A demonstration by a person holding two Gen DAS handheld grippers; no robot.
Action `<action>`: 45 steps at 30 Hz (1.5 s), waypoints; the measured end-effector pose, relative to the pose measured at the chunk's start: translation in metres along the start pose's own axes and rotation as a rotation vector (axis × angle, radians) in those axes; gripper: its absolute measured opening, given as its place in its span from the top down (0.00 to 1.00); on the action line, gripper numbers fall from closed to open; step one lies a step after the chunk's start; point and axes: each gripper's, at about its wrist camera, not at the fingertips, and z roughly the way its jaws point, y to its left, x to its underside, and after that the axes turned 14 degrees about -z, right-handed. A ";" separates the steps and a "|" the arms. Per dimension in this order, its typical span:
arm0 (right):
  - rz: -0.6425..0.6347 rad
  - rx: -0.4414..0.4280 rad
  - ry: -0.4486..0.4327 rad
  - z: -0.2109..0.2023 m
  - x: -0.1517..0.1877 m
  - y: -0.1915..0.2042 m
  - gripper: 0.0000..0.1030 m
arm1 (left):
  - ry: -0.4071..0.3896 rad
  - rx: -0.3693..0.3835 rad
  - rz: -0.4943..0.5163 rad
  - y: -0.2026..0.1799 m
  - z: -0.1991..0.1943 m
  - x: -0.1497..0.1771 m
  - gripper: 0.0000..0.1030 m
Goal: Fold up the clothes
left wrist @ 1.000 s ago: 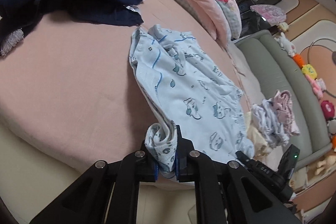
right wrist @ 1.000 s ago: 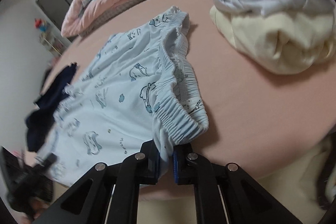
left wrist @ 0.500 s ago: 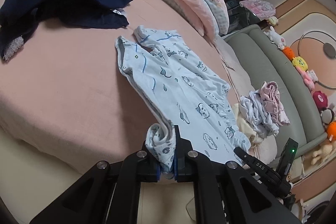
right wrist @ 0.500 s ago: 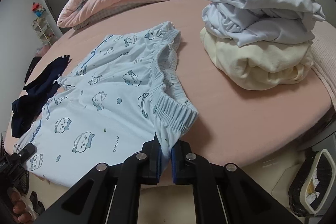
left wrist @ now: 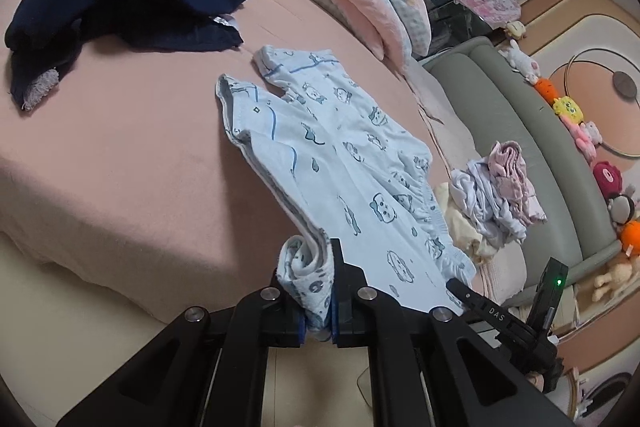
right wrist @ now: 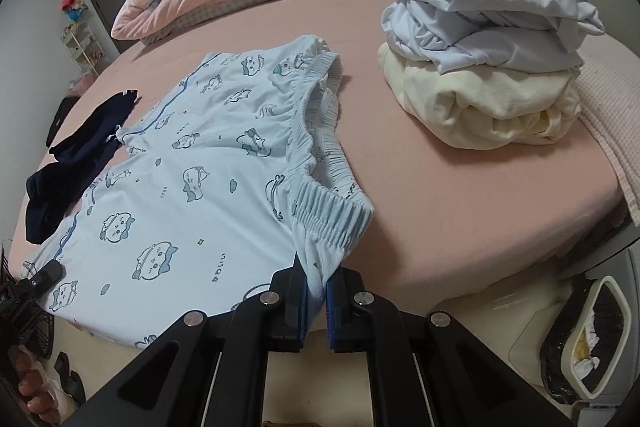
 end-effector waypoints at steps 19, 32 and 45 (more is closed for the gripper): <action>0.014 -0.051 0.045 0.001 0.006 -0.004 0.96 | 0.026 0.008 -0.004 -0.005 -0.003 -0.011 0.94; 0.001 -0.101 0.058 0.011 -0.011 -0.002 0.96 | 0.040 0.009 -0.013 -0.015 0.012 -0.043 0.94; -0.071 -0.106 0.036 0.018 -0.047 -0.002 0.96 | 0.024 0.001 0.033 -0.036 0.030 -0.079 0.94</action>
